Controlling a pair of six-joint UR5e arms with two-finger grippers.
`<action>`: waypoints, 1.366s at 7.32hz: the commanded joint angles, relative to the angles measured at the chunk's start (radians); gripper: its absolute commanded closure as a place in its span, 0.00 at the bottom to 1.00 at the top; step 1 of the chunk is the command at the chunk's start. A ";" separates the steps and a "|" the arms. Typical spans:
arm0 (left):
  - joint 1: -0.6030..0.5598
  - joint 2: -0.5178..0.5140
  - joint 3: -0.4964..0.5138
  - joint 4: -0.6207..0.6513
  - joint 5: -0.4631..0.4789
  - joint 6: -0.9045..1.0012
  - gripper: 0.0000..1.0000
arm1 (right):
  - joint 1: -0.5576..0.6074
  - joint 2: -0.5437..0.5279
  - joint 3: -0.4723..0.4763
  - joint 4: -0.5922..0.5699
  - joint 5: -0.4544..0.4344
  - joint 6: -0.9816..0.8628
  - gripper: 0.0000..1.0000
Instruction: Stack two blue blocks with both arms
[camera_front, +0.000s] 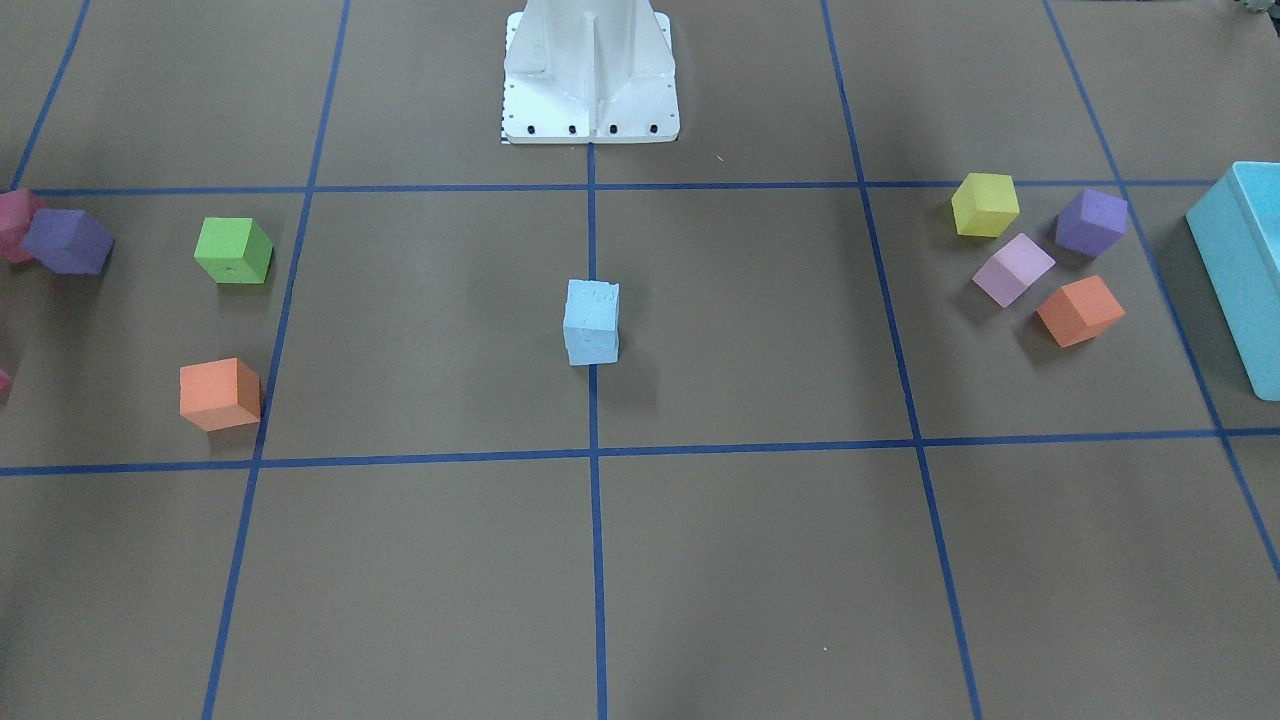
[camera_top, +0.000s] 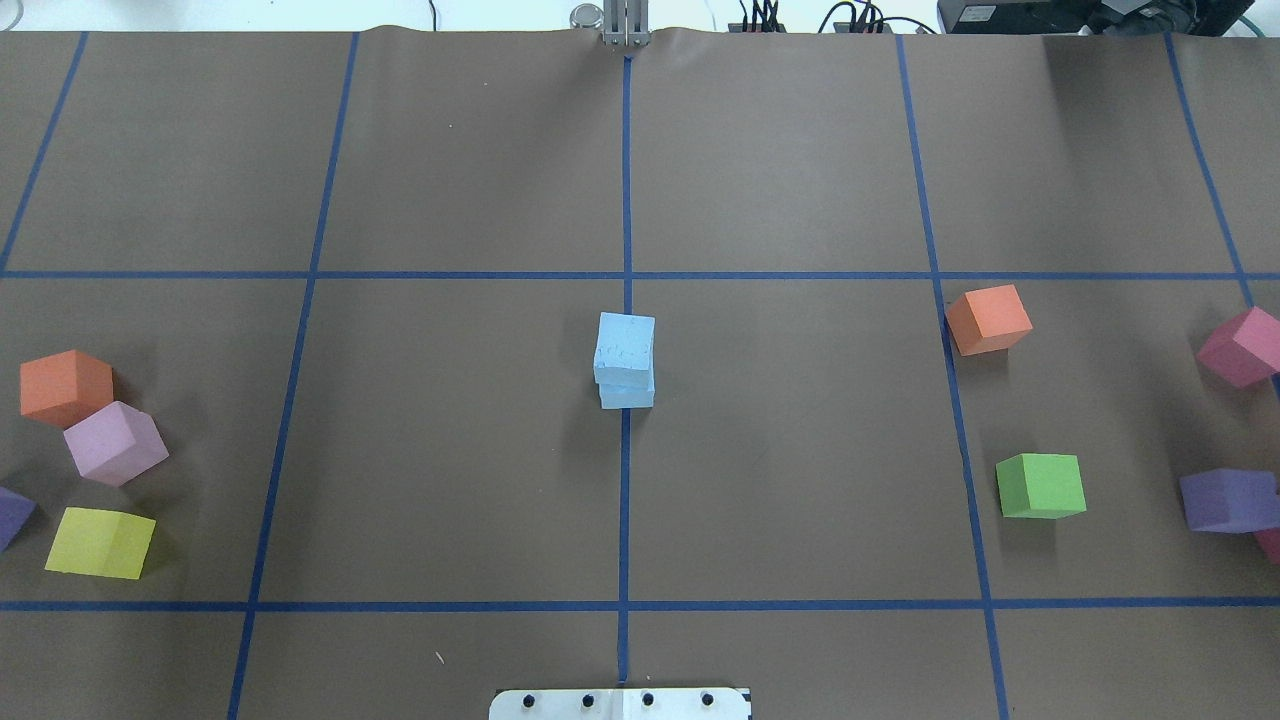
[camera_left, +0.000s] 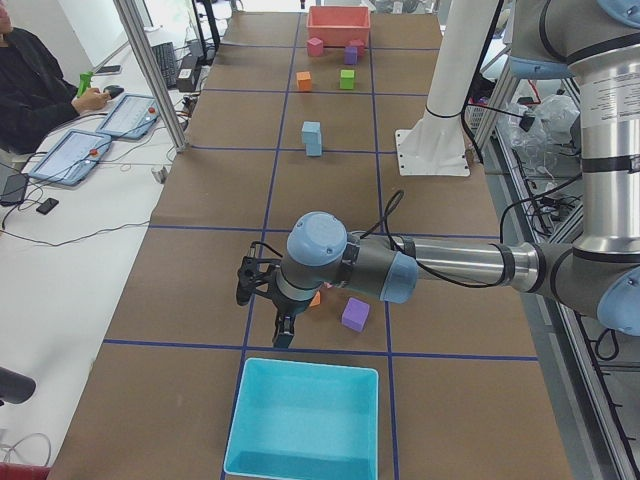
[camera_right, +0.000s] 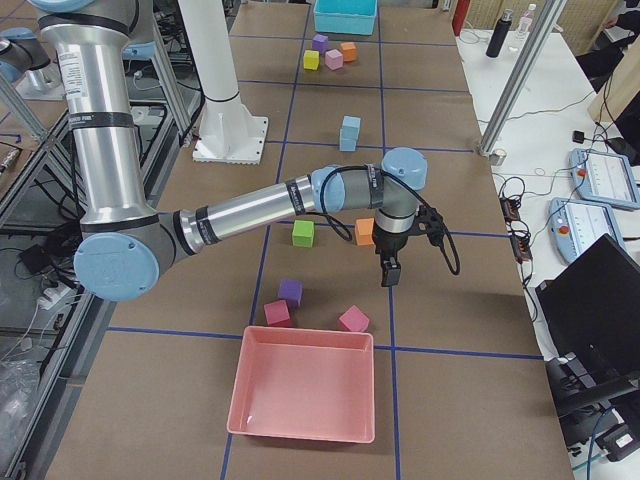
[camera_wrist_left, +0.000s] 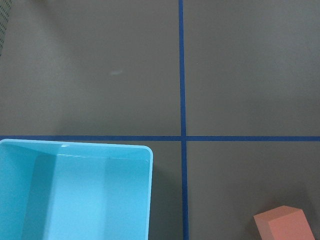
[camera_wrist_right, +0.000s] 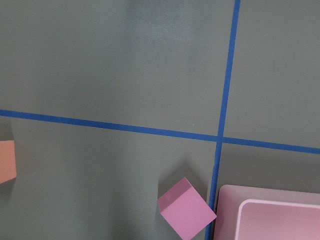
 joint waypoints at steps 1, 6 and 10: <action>0.000 -0.006 0.094 -0.044 0.001 0.005 0.03 | 0.001 0.000 -0.011 0.000 0.000 0.000 0.00; 0.002 -0.022 0.195 -0.101 0.001 0.005 0.03 | 0.000 -0.003 -0.188 0.179 0.000 0.000 0.00; 0.002 -0.022 0.190 -0.101 0.001 0.002 0.03 | 0.001 -0.008 -0.184 0.199 0.002 0.006 0.00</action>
